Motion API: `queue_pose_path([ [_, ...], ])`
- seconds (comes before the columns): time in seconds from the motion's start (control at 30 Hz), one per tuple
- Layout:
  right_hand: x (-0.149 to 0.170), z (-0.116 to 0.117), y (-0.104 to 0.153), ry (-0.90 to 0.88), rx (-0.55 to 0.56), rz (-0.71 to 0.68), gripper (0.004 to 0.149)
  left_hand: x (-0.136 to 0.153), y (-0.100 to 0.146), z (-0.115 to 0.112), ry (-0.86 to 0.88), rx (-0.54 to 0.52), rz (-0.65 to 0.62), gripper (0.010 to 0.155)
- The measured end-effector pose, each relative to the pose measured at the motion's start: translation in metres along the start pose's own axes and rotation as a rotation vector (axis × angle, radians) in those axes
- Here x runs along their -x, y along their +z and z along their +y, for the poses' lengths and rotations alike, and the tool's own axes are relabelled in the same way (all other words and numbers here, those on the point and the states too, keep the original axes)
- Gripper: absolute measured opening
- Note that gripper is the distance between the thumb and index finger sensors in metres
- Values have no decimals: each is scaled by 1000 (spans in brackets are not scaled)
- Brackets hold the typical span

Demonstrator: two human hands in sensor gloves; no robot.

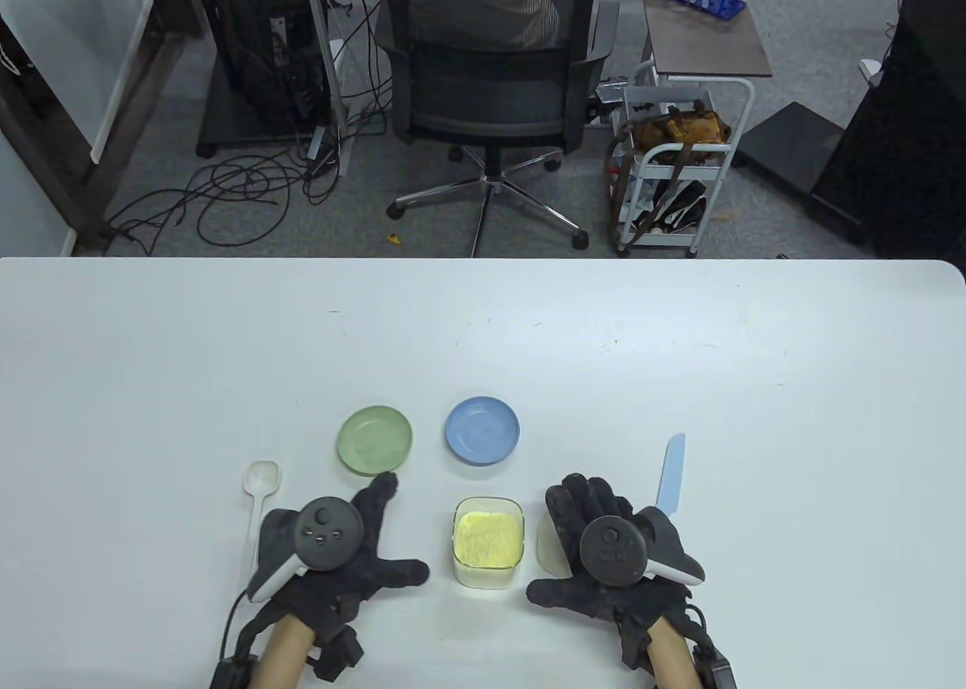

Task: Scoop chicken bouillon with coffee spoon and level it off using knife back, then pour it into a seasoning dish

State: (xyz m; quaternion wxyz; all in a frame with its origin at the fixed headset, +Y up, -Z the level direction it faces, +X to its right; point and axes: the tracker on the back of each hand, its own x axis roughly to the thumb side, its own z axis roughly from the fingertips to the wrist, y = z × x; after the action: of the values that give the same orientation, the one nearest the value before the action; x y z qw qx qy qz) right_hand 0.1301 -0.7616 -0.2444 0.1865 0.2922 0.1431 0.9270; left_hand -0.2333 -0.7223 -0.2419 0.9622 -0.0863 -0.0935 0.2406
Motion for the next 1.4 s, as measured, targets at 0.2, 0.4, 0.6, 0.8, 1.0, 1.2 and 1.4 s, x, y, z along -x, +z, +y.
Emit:
queue_pose_path([
  [0.2, 3, 0, 6, -11, 23, 6, 104, 77, 17, 41, -56, -71, 418, 89],
  [0.4, 6, 2, 5, -21, 21, 15, 103, 111, 23, 28, -205, 59, 657, 85],
  [0.6, 8, 5, 7, -11, 23, 32, 103, 117, 20, 14, -318, 51, 688, 80],
  [0.8, 8, 4, 8, -12, 28, 41, 102, 111, 13, 9, -401, -12, 718, 68],
  [1.0, 8, 4, 8, -11, 34, 41, 102, 108, 11, 8, -366, -49, 728, 57],
  [1.2, 8, 3, 9, -1, 40, 43, 102, 119, 16, 8, -197, -56, 778, 49],
  [1.4, 8, 4, 10, -3, 43, 46, 101, 128, 23, 7, -69, -59, 751, 43],
])
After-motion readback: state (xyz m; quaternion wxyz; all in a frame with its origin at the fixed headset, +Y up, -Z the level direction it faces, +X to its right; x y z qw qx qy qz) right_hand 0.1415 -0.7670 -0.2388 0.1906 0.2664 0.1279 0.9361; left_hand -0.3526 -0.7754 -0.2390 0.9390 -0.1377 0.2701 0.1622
